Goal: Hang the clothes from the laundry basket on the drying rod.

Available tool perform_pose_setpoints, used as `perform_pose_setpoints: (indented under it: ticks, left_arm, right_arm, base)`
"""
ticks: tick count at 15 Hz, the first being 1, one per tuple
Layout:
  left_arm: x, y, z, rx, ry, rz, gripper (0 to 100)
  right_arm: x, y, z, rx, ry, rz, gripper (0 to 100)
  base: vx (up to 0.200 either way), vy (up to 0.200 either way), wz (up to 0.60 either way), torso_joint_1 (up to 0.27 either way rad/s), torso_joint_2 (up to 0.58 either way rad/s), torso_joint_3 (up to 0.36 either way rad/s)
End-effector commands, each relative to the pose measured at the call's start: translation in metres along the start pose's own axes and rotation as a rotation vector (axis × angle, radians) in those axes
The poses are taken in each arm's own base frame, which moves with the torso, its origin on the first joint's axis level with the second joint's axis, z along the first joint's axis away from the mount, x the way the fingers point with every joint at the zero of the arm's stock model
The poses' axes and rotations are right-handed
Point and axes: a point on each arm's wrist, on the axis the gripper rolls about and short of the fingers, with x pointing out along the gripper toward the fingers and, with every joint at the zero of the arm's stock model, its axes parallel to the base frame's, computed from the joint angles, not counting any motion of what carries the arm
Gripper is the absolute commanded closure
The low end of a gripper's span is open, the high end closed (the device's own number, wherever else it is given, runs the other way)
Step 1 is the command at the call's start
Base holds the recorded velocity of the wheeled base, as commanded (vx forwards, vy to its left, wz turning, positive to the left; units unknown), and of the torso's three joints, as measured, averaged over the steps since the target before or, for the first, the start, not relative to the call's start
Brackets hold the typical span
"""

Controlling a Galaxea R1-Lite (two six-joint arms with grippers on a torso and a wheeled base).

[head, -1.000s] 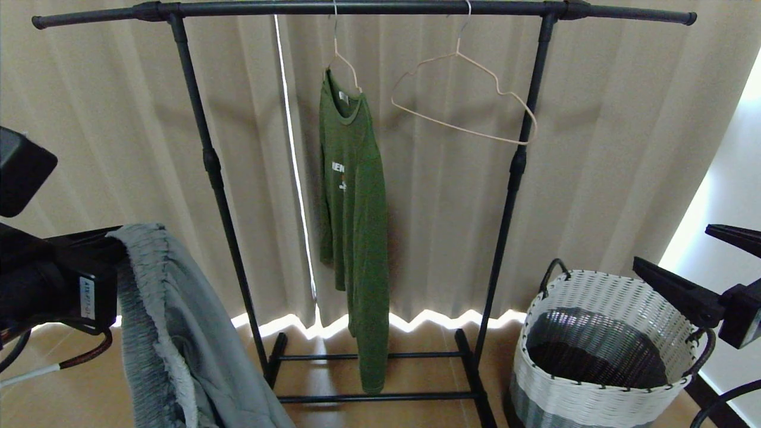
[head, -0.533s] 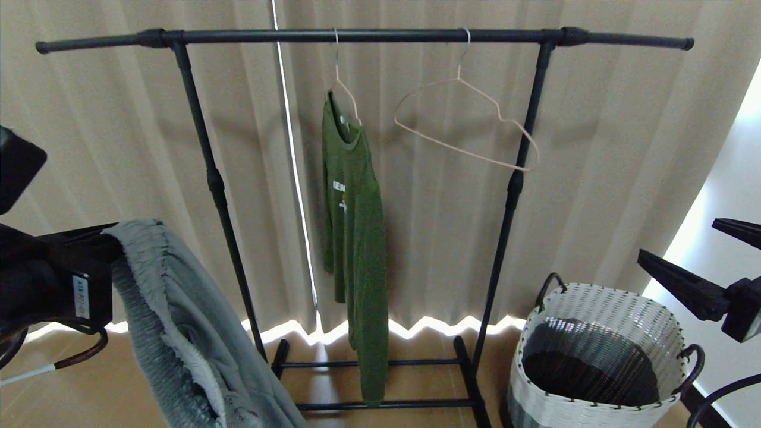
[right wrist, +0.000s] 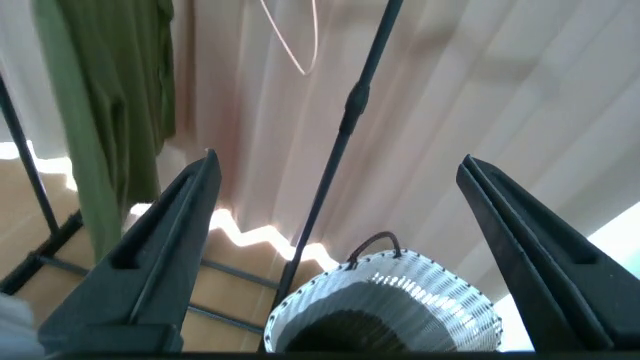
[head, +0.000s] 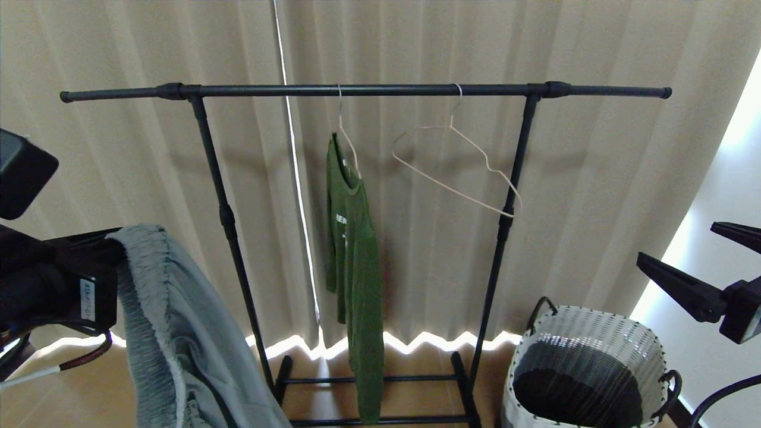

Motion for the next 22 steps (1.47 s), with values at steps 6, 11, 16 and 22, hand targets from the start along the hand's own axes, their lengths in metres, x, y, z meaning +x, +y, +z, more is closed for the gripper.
perform_pose_setpoints:
  ticks: [6,11,16,22]
  left_arm:
    - [0.001,-0.001,-0.004,0.005,0.012,-0.002,100]
    - [0.005,0.007,-0.015,0.078,0.062,0.066,100]
    - [0.006,0.007,-0.021,0.078,-0.003,0.084,100]
    - [0.005,0.007,-0.021,0.078,-0.016,0.048,100]
  right_arm:
    - [0.001,0.001,-0.006,-0.004,0.023,0.005,0]
    - [0.004,0.002,-0.011,-0.073,0.057,0.006,0]
    - [0.007,0.002,-0.011,-0.099,0.059,0.012,0]
    - [0.009,0.000,0.002,-0.096,0.023,0.011,0]
  base:
    - [0.000,0.000,0.00,0.241,-0.49,-0.252]
    - [0.000,0.000,0.00,0.046,-0.10,-0.051]
    - [0.000,0.000,0.00,0.000,0.00,0.000]
    - [0.100,0.000,0.00,0.000,0.00,0.001]
